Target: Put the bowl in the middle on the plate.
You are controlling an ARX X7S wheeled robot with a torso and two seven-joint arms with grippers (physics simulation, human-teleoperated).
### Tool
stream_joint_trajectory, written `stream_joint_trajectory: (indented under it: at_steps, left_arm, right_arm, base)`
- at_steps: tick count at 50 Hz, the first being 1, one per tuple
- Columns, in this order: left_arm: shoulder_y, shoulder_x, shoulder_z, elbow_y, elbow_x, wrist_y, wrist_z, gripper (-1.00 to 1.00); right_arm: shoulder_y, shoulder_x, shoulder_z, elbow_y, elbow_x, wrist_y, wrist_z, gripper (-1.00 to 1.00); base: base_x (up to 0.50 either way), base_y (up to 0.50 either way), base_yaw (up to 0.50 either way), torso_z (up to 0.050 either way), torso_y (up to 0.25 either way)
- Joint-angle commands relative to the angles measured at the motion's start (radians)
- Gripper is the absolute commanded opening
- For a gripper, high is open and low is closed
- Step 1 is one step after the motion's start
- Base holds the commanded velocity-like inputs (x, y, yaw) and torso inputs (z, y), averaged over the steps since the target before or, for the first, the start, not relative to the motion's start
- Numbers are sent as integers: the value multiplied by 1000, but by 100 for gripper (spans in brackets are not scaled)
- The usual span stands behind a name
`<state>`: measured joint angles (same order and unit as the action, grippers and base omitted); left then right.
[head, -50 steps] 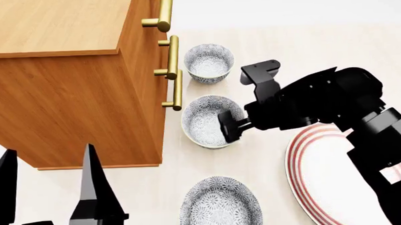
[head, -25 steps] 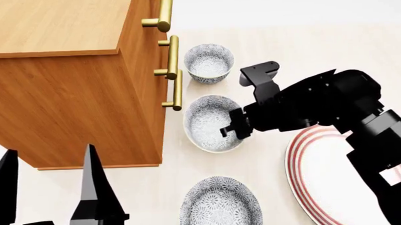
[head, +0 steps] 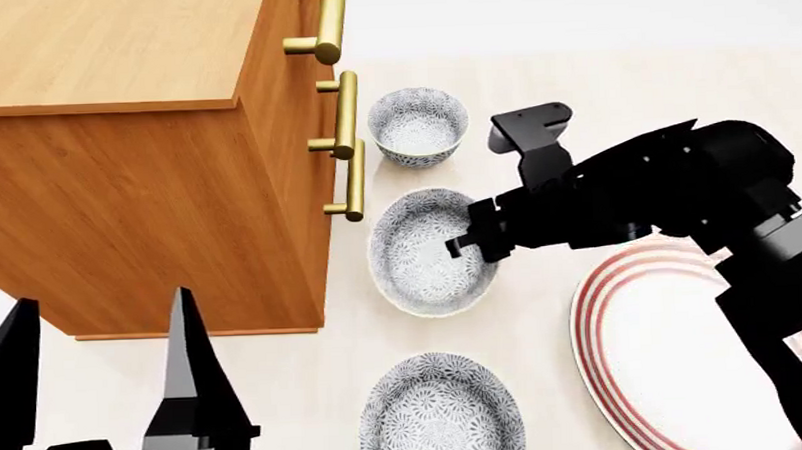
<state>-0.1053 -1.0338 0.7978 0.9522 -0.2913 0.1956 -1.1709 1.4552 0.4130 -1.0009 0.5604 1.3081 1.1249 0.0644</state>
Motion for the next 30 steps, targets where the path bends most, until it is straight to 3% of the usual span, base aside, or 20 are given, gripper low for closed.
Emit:
stream_joint_trajectory:
  at_steps: [1,18,30]
  left_arm:
    - [-1,2,-3,0,-1,-3,-1,100]
    - [4,2,-7,-4,-3,5,-2,100]
    - [9,-2,-11,-6,-3,8,-6,100]
  right_arm:
    - [38,51,27,-44,26,40,51,-100]
    - [58,141,106,-128,138,105,177,-100]
    - [54,294,242,-240,413,189,405,-100]
  base:
    - [0,0,0,0,0]
    - [0,0,0,0,0]
    - [0,0,0,0,0]
